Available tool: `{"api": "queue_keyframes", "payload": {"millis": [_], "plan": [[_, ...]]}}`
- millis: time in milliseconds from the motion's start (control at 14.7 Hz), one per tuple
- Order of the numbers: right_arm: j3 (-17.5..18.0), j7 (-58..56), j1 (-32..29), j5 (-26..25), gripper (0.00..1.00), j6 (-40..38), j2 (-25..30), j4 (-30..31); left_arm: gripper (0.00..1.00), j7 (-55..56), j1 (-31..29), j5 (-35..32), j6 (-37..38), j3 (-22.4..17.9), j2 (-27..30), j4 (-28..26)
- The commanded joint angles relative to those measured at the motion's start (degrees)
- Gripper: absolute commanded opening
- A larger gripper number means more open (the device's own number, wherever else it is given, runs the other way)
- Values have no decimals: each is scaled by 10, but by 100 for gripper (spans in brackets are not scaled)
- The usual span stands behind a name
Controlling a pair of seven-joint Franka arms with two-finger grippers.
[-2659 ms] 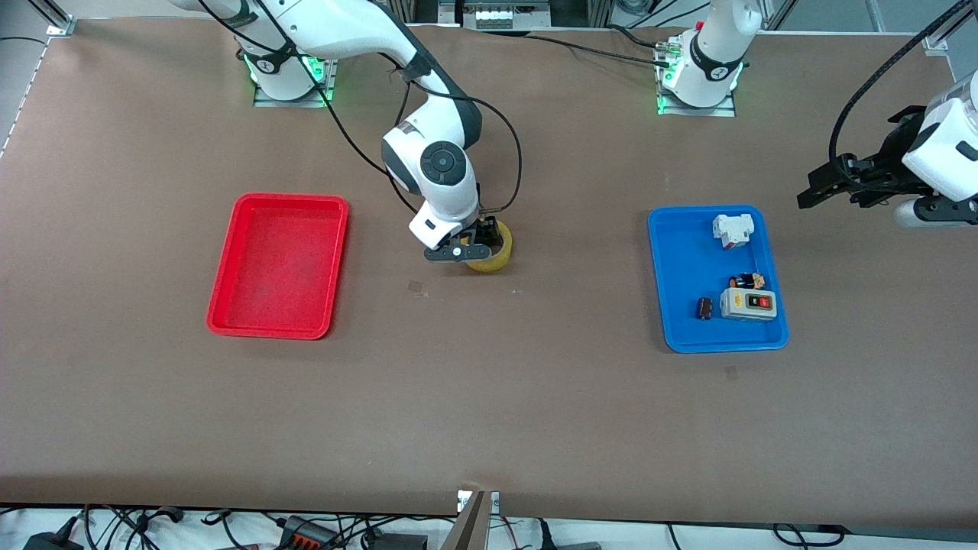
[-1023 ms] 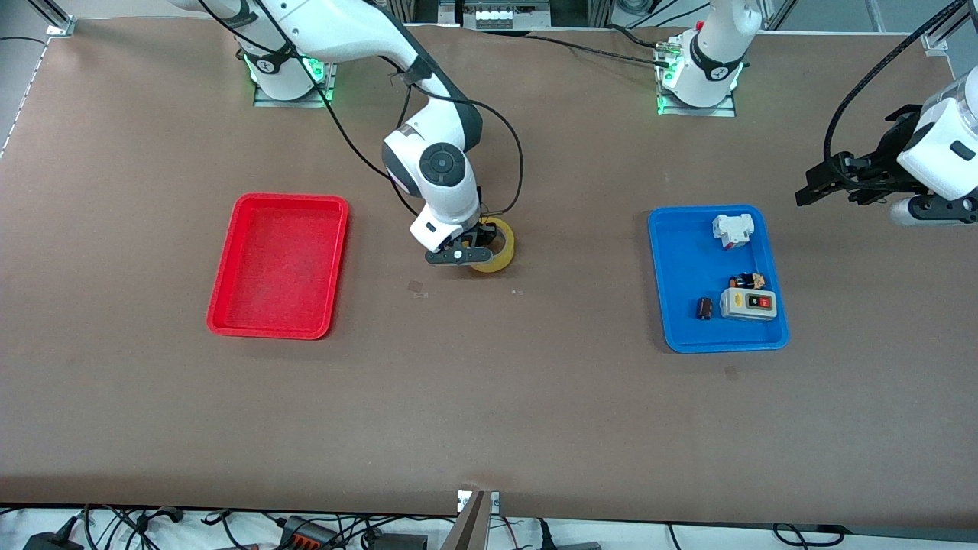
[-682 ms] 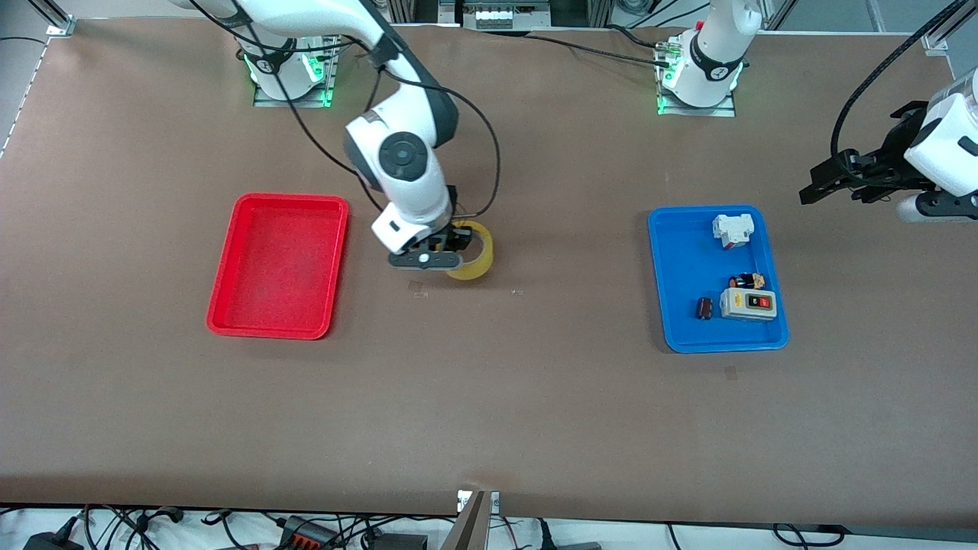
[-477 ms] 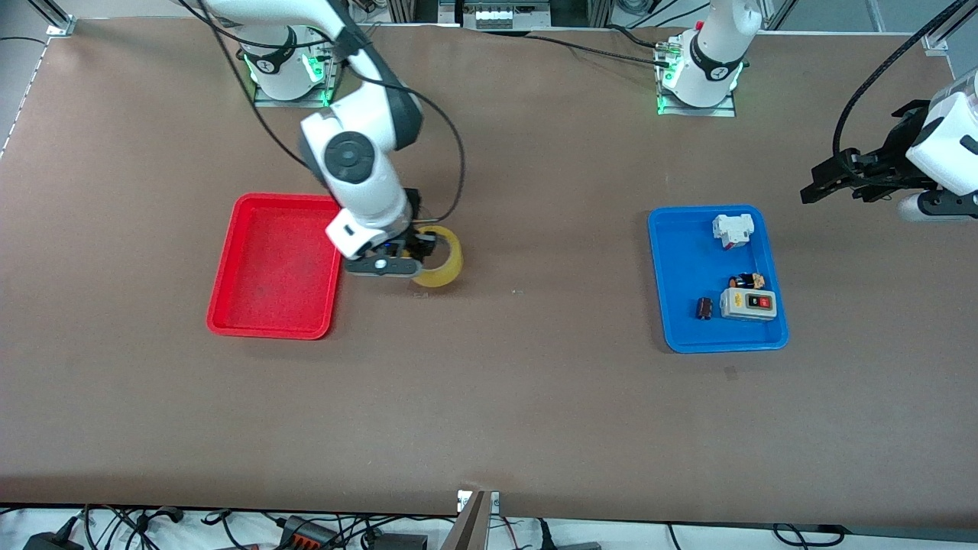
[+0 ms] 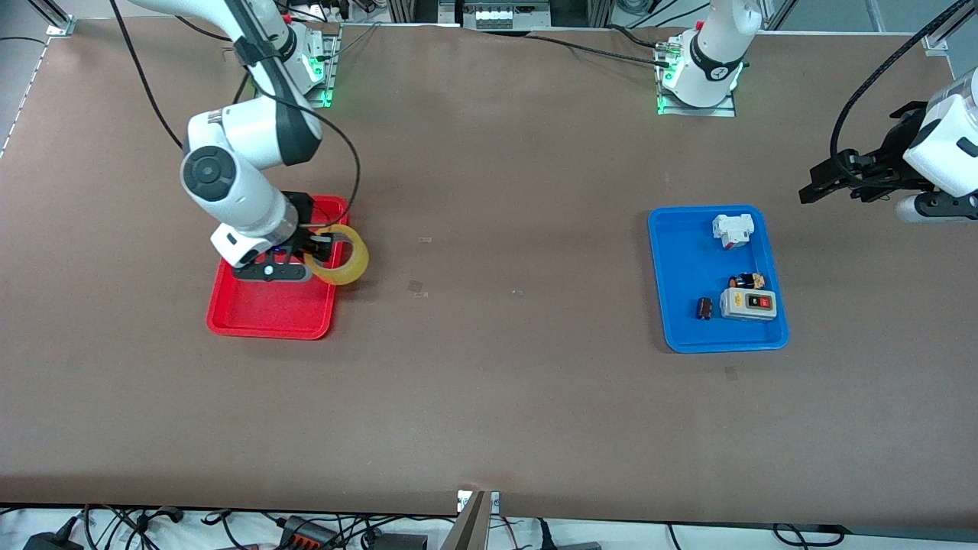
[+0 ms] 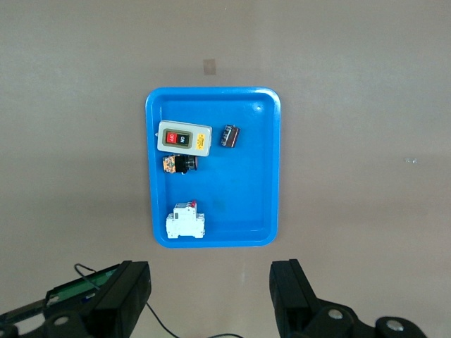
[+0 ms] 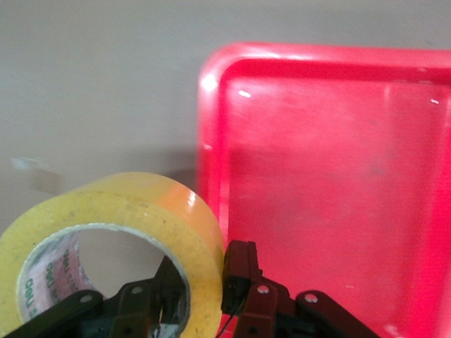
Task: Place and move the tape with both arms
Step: 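Lift the tape with the right gripper and carry it over the red tray, then lower the tape into the red tray and open the right gripper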
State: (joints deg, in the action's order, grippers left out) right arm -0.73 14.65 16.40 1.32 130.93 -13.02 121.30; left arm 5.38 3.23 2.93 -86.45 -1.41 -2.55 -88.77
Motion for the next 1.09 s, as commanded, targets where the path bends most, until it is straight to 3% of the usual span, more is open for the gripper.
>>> {"api": "queue_keyframes", "payload": {"millis": [0, 273, 614, 818, 886, 955, 1023], "plan": [[11, -100, -82, 1, 0, 39, 17, 53, 100, -8, -1, -11, -7, 1, 16, -17], [12, -178, -137, 2, 0, 65, -17, 67, 100, -9, -2, -10, -35, 1, 16, -39], [12, -183, -141, 3, 2, 124, -68, 66, 100, -9, -1, -10, -38, 1, 17, -43], [13, -183, -140, 3, 11, 125, -75, 66, 100, -11, -2, -10, -39, 1, 17, -43], [12, -183, -140, 3, 30, 124, -76, 66, 100, -11, -1, -10, -38, 1, 17, -43], [13, -181, -139, 3, 78, 125, -73, 65, 100, -11, -1, -10, -38, 1, 18, -44], [13, -174, -135, 3, 99, 121, -62, 62, 100, -11, -1, -10, -37, 1, 18, -44]]}}
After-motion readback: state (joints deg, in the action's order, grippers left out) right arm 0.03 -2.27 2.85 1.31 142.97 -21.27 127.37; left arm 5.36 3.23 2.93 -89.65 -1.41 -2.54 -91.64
